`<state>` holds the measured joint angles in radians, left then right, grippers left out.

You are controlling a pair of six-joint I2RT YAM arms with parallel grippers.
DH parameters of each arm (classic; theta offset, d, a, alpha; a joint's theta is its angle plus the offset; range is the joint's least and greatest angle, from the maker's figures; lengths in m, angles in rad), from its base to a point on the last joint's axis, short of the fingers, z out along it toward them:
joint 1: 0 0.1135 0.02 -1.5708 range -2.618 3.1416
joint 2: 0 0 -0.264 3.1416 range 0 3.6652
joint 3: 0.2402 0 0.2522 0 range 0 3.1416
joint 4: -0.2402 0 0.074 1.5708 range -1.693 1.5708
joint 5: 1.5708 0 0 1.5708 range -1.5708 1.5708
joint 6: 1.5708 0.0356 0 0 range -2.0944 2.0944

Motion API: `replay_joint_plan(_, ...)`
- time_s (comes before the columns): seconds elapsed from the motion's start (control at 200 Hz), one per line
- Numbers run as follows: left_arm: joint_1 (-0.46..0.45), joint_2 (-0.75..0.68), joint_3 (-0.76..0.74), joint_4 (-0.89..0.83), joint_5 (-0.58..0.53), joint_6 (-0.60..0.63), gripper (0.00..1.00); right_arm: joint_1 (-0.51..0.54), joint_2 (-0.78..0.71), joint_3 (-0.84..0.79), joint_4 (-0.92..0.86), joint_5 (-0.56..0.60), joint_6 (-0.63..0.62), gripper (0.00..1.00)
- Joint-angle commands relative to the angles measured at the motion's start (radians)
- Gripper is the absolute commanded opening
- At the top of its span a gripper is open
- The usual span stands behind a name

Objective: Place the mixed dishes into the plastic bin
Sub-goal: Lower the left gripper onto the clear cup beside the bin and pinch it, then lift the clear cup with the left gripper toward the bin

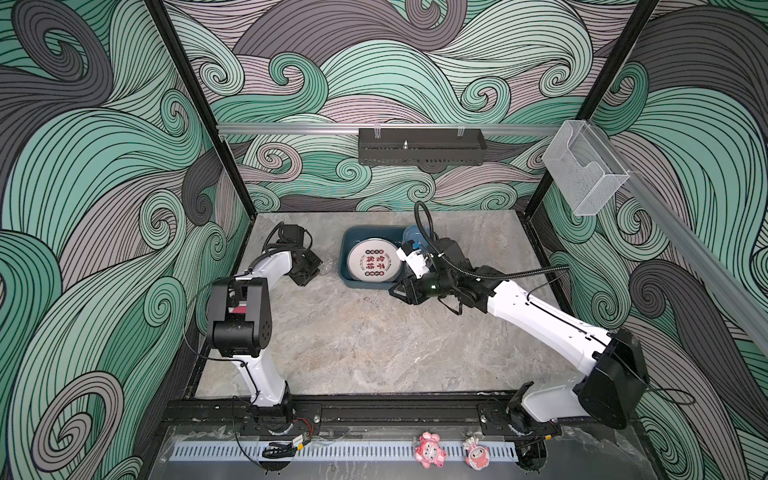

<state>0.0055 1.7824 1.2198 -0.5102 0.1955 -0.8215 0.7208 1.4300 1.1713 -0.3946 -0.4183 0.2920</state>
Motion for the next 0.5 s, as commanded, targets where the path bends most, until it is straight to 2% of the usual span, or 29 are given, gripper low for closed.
replay_joint_plan(0.0,0.018,-0.076,-0.01,-0.021,0.009,0.004,0.0,0.006,-0.015,-0.014,0.0,0.018,0.002,0.39)
replay_joint_plan(0.255,0.026,-0.163,-0.025,-0.055,0.028,0.024,0.0,0.006,-0.056,-0.041,-0.005,0.046,0.006,0.39)
replay_joint_plan(0.495,0.025,-0.238,-0.054,-0.081,0.114,0.065,0.0,0.006,-0.099,-0.057,-0.019,0.107,0.007,0.4)
